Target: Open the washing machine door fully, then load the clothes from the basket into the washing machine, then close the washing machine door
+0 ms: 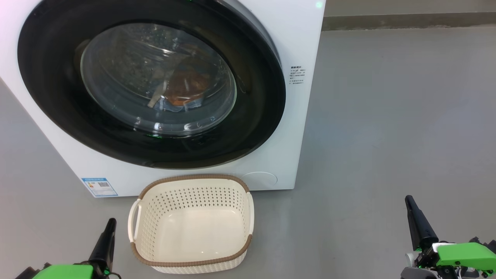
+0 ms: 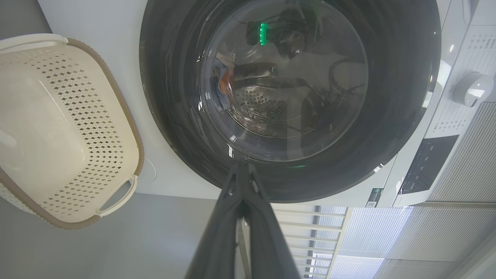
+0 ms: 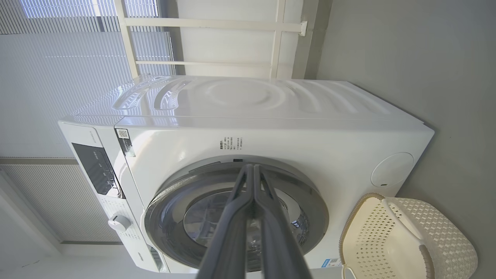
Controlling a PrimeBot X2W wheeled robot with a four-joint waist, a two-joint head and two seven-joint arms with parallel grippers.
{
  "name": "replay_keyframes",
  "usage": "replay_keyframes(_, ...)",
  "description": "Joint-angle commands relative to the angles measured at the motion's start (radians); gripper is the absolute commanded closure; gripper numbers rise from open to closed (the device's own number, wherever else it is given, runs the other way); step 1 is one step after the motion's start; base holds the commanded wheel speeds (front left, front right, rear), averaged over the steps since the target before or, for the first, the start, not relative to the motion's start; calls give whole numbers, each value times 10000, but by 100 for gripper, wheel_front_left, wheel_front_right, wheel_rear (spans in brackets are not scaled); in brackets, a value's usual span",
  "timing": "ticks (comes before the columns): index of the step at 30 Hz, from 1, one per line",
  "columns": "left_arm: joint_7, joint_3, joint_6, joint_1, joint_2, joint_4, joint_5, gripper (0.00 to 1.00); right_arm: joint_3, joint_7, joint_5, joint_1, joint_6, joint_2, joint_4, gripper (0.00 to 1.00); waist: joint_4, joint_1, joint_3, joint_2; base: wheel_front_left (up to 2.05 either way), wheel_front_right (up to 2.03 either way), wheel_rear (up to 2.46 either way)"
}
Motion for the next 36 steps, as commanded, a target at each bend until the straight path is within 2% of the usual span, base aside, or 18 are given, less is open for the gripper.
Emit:
replay_keyframes(1,32,355,-27,-414,105,-205,-68,100,232,58,68,-261,16,-22,-305,100,0,0,1,0,0,0,0)
replay_keyframes(36,53,381,-27,-416,87,-206,-46,100,214,73,53,-263,16,-9,-304,100,0,0,1,0,0,0,0)
